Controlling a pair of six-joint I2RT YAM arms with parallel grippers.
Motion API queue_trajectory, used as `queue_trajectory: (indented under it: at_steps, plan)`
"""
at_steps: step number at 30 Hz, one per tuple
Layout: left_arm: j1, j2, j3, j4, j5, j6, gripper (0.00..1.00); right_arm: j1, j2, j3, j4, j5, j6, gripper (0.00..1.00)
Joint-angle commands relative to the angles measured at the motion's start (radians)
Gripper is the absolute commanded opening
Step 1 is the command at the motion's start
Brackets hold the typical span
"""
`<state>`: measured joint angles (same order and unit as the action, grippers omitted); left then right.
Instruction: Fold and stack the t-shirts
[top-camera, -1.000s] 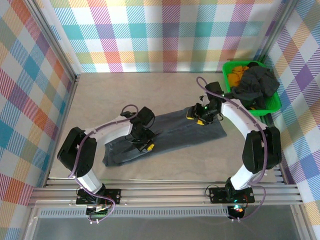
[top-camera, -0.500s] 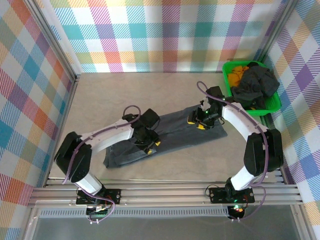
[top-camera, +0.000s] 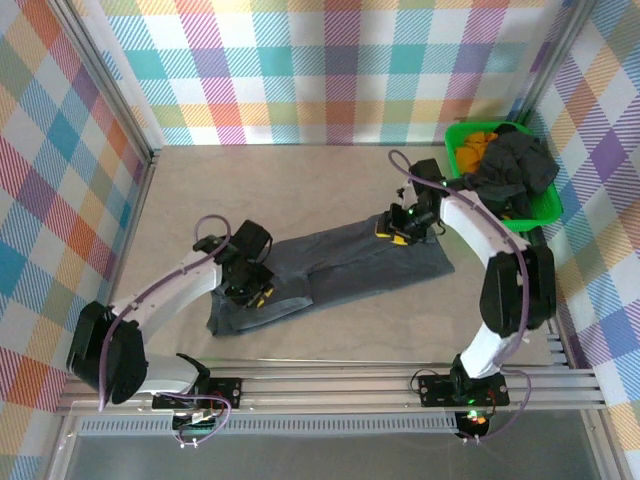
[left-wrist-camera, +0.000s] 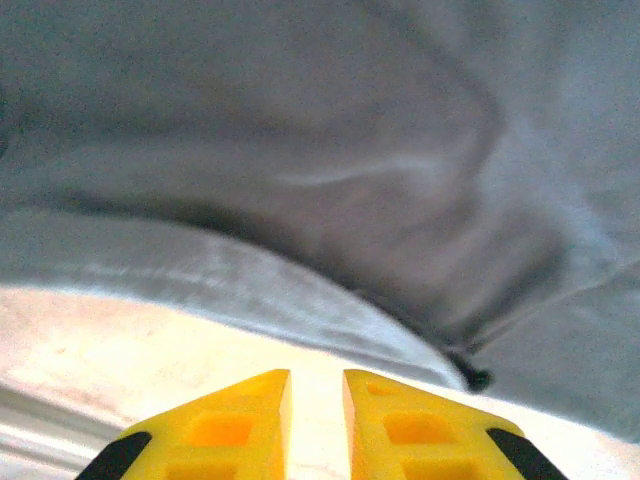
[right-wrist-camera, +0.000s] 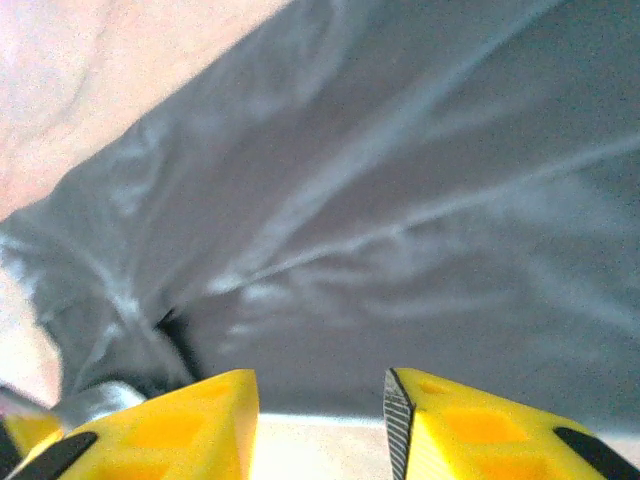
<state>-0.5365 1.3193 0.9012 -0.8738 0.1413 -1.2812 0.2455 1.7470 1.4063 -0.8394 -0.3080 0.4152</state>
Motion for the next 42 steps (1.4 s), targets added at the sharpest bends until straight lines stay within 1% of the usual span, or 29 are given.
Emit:
queue_trajectory:
  at_steps: [1,3,5,7,9,12,15,17,20,22,23,25,27,30,32,34,37,39,40,42]
  plan:
    - [-0.014,0.003,-0.063,0.068,0.043,-0.126,0.22,-0.054,0.144,0.126,-0.069,0.123,-0.068,0.35]
    - [-0.01,0.059,-0.059,0.101,0.025,-0.141,0.23,-0.064,0.24,0.219,-0.095,0.175,-0.091,0.34]
    - [0.001,0.127,-0.034,0.1,-0.018,-0.137,0.23,-0.067,0.333,0.306,-0.127,0.237,-0.11,0.33]
    - [0.017,0.188,-0.023,0.099,-0.057,-0.139,0.23,-0.069,0.432,0.384,-0.182,0.317,-0.119,0.32]
    - [0.035,0.23,-0.031,0.101,-0.088,-0.138,0.23,-0.07,0.511,0.451,-0.25,0.369,-0.125,0.32]
    - [0.11,0.31,-0.037,0.115,-0.092,-0.082,0.23,-0.071,0.541,0.445,-0.304,0.412,-0.128,0.32]
    - [0.215,0.402,0.04,0.103,-0.121,0.031,0.22,-0.068,0.481,0.35,-0.307,0.419,-0.116,0.35]
    - [0.278,0.495,0.174,0.072,-0.154,0.139,0.22,-0.066,0.412,0.253,-0.299,0.411,-0.097,0.36]
    - [0.311,0.676,0.458,0.002,-0.197,0.303,0.22,-0.057,0.332,0.139,-0.292,0.372,-0.045,0.36]
    - [0.31,0.846,0.708,-0.046,-0.164,0.41,0.23,-0.043,0.29,0.07,-0.298,0.321,0.023,0.36]
    - [0.307,0.924,0.831,-0.071,-0.146,0.442,0.23,-0.03,0.269,0.032,-0.288,0.294,0.048,0.36]
    - [0.294,1.088,1.095,-0.121,-0.115,0.478,0.23,0.017,0.213,-0.055,-0.253,0.248,0.12,0.36]
    - [0.278,1.211,1.303,-0.121,-0.093,0.488,0.23,0.075,0.165,-0.123,-0.22,0.209,0.204,0.36]
    - [0.255,1.359,1.551,-0.064,-0.04,0.455,0.24,0.163,0.115,-0.228,-0.151,0.127,0.349,0.36]
    - [0.239,1.429,1.632,0.023,0.005,0.416,0.24,0.22,0.094,-0.282,-0.094,0.076,0.44,0.36]
    - [0.222,1.471,1.643,0.17,0.061,0.363,0.24,0.289,0.1,-0.3,-0.05,0.023,0.508,0.36]
    - [0.199,1.515,1.649,0.329,0.084,0.308,0.29,0.376,0.135,-0.269,-0.007,-0.02,0.573,0.36]
    - [0.191,1.54,1.667,0.411,0.09,0.275,0.33,0.412,0.167,-0.236,0.018,-0.049,0.606,0.37]
    - [0.189,1.558,1.703,0.427,0.084,0.269,0.36,0.42,0.176,-0.223,0.032,-0.063,0.626,0.37]
    - [0.188,1.578,1.806,0.403,0.06,0.285,0.43,0.423,0.167,-0.212,0.035,-0.055,0.65,0.39]
